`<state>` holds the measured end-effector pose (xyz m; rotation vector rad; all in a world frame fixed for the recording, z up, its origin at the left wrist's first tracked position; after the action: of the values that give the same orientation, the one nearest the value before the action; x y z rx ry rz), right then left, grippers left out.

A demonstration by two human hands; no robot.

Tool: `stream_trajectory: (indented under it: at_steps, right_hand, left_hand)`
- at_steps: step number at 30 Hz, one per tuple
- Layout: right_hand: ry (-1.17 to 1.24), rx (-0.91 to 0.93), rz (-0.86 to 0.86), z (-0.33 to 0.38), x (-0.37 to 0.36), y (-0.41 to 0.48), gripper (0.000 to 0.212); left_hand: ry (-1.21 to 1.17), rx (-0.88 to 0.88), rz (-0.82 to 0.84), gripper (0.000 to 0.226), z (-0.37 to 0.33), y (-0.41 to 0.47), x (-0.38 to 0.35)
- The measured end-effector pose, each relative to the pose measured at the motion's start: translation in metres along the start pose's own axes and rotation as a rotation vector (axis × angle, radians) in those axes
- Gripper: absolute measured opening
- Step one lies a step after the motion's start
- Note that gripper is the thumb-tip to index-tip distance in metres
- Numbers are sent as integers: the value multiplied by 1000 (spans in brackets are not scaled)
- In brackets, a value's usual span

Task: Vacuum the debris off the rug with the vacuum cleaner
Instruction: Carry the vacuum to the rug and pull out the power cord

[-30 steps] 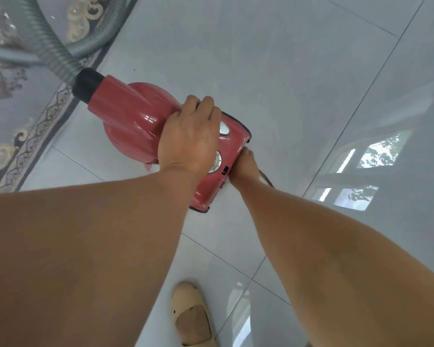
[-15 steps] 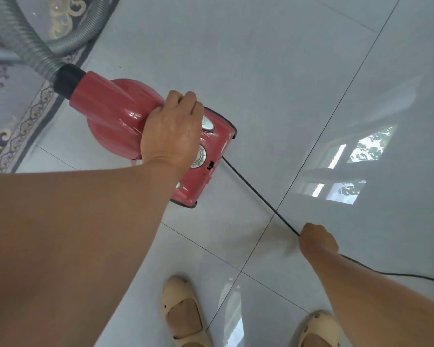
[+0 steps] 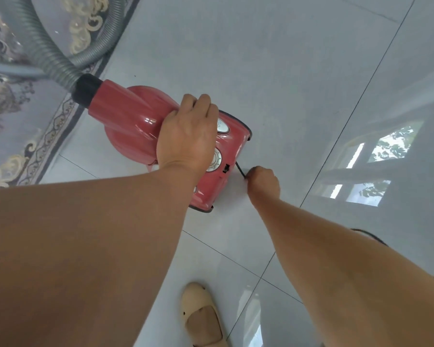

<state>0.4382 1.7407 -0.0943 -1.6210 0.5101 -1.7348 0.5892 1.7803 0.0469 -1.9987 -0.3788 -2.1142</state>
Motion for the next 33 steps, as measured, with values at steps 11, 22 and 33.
stream_trajectory:
  at_steps: [11,22,33]
  right_hand:
    - [-396,-217,171,-111,22,-67,38]
    - [-49,41,125,-87,56,-128,29]
    - [268,-246,149,-212,107,-235,26]
  left_hand:
    - [-8,31,53,31,2,2,3]
    - [34,74,308,50,-19,-3,36]
    - [-496,162,741,22,-173,-55,97]
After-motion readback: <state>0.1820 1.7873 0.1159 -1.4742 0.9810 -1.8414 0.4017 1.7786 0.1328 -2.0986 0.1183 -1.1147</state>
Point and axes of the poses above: each hand's wrist, its own y-axis towards the middle knuckle, its own x-axis out of the back of the hand, z = x × y, the point moved 1 cm from there along y, towards the middle knuckle, and after that the axes turned 9 degrees about -y, right-handed, at the moved point
